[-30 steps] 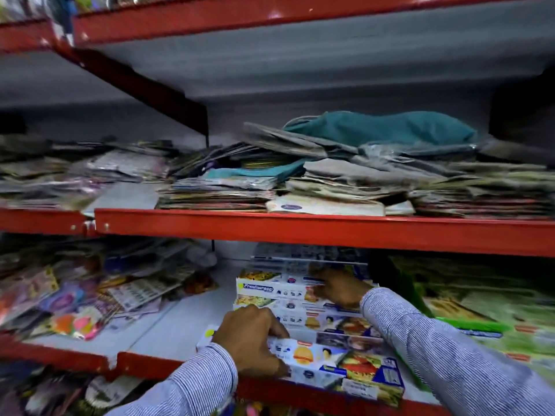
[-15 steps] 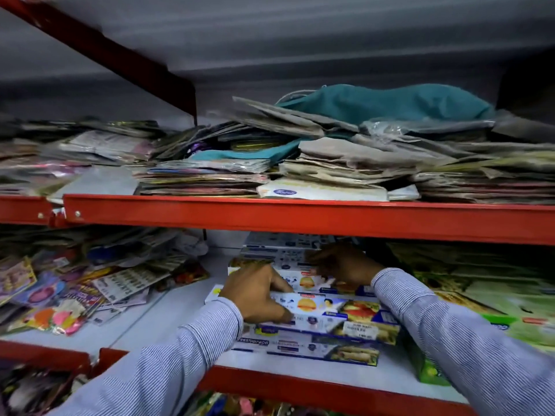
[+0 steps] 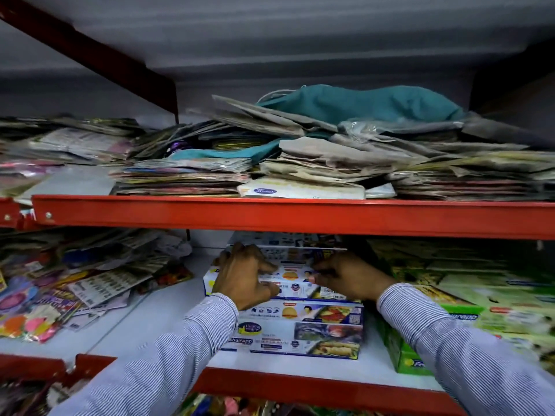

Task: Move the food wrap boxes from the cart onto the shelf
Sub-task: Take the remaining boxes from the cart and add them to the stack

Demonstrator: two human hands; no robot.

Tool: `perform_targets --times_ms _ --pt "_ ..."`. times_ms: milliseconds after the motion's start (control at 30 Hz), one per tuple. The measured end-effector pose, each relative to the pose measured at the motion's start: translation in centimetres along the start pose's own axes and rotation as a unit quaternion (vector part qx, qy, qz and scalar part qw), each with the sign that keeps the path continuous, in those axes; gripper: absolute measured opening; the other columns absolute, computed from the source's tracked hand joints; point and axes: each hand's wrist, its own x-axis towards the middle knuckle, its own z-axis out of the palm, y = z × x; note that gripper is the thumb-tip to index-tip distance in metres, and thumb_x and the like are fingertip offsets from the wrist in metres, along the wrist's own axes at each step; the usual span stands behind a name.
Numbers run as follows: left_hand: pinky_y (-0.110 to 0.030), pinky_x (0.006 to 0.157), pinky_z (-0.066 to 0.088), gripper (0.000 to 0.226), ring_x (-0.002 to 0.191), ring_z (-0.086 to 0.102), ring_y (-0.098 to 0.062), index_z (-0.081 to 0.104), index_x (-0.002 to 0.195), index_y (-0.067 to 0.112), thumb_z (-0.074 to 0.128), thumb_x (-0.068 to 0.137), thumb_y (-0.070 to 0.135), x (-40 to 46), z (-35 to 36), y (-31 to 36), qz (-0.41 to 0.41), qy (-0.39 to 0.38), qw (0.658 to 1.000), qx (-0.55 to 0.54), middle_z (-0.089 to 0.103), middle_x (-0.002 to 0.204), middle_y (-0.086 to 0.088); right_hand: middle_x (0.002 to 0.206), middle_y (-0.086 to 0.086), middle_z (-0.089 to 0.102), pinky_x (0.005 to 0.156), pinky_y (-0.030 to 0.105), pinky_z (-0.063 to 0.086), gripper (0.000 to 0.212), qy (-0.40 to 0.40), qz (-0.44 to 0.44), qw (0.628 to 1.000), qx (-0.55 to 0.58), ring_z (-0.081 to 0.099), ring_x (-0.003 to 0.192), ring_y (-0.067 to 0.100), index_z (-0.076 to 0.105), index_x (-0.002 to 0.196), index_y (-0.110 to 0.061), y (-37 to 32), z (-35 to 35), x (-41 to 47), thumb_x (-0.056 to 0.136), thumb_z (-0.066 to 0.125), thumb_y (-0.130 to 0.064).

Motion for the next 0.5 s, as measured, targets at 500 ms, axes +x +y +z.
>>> perform_targets --times_ms 500 --pt "-0.057 0.117 0.022 0.061 0.145 0.027 -0.023 0.030 0.150 0.033 0.042 0.094 0.052 -3.8 3.2 -2.8 0.143 0.065 0.984 0.078 0.035 0.157 0.003 0.151 0.003 0.044 0.118 0.048 0.027 0.059 0.201 -0.023 0.964 -0.173 0.038 0.140 0.027 0.032 0.147 -0.021 -0.9 6.3 -2.1 0.096 0.035 -0.050"
